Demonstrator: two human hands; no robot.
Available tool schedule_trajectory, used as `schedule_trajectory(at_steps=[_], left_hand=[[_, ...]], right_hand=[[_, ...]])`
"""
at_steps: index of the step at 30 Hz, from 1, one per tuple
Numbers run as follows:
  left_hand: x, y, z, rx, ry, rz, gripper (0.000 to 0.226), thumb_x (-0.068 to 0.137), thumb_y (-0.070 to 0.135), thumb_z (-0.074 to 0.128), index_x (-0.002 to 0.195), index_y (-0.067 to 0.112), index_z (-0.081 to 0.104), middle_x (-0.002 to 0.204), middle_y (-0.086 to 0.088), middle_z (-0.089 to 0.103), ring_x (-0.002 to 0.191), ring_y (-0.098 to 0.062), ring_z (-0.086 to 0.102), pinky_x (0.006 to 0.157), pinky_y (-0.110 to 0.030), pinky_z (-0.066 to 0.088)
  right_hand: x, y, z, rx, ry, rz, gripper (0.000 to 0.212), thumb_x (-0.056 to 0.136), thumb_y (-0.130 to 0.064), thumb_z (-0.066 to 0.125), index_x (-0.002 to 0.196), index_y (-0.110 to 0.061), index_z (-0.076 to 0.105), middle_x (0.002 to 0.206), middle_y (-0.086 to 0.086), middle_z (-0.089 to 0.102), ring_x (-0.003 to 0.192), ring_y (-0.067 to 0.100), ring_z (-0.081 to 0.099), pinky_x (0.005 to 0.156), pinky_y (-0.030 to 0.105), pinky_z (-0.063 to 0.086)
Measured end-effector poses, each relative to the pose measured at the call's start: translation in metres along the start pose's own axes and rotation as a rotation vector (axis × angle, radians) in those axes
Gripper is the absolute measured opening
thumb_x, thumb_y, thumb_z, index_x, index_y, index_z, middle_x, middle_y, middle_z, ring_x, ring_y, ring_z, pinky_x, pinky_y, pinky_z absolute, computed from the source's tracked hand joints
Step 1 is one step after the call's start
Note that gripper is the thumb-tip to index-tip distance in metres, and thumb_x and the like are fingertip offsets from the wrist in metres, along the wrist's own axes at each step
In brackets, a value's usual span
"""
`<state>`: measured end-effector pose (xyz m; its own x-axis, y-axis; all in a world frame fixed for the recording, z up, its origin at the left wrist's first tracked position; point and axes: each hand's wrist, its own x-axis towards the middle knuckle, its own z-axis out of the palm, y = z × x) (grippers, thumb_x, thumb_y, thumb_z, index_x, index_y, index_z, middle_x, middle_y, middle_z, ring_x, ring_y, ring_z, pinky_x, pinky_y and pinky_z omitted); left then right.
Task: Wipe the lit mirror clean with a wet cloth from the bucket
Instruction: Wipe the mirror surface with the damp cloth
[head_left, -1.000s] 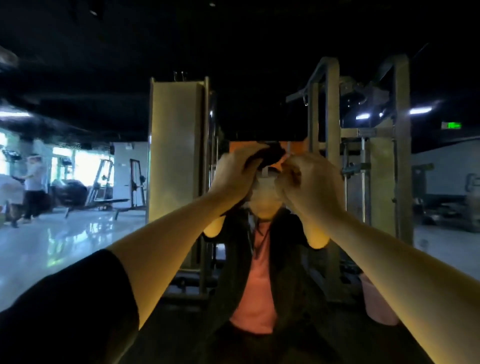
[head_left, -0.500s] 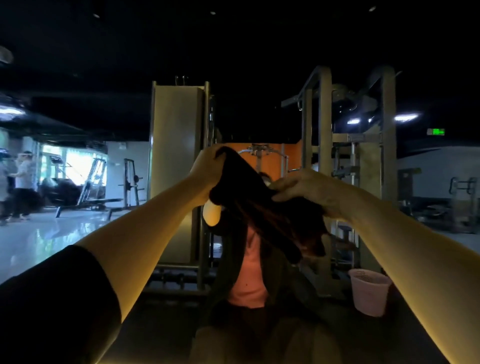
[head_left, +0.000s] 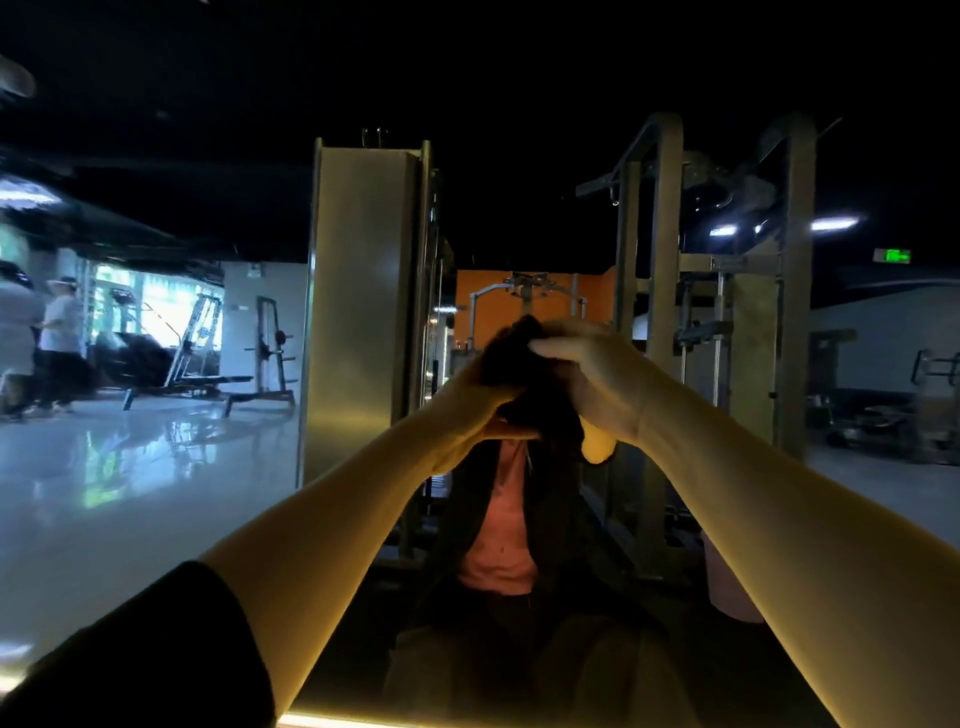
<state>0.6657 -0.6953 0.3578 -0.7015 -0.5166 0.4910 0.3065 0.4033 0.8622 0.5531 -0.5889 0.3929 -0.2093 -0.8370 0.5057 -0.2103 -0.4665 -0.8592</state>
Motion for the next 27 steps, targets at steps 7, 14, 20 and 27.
schedule_trajectory(at_steps=[7,14,20,27], left_hand=[[0.044,0.014,-0.034,0.476,0.897,0.483,0.026,0.1,0.023,0.047,0.124,0.028,0.058,0.109,0.005,0.066,0.089,-0.001,0.064,0.083,-0.028,0.057],[0.077,-0.028,-0.017,1.28,0.545,0.629,0.065,0.091,0.046,0.05,0.151,0.024,0.034,0.162,-0.007,0.015,0.147,-0.035,0.01,0.11,-0.054,0.035],[0.056,-0.085,-0.008,1.482,0.297,0.872,0.054,0.096,0.03,0.046,0.148,0.024,0.035,0.157,-0.008,0.029,0.145,-0.037,0.022,0.102,-0.051,0.044],[0.104,0.006,0.004,1.236,0.599,0.601,0.057,0.098,0.029,0.055,0.15,0.025,0.035,0.163,-0.004,0.014,0.151,-0.031,0.0,0.11,-0.054,0.038]], right_hand=[[0.045,0.039,-0.063,-0.997,0.581,-0.539,0.015,0.087,-0.006,0.063,0.101,-0.004,0.066,0.104,0.011,0.064,0.1,0.027,0.061,0.086,0.036,0.049],[0.058,0.074,-0.095,-1.417,0.649,-0.507,0.06,0.101,-0.041,0.04,0.156,-0.019,0.027,0.164,0.014,0.014,0.152,0.03,0.009,0.122,0.046,0.011],[0.059,0.078,-0.103,-1.456,0.657,-0.604,0.062,0.097,-0.046,0.039,0.15,-0.014,0.04,0.158,0.02,0.029,0.148,0.036,0.024,0.116,0.052,0.026],[0.053,0.08,-0.107,-1.542,0.64,-0.607,0.058,0.099,-0.043,0.035,0.15,-0.015,0.038,0.157,0.021,0.03,0.147,0.036,0.024,0.116,0.046,0.02]])
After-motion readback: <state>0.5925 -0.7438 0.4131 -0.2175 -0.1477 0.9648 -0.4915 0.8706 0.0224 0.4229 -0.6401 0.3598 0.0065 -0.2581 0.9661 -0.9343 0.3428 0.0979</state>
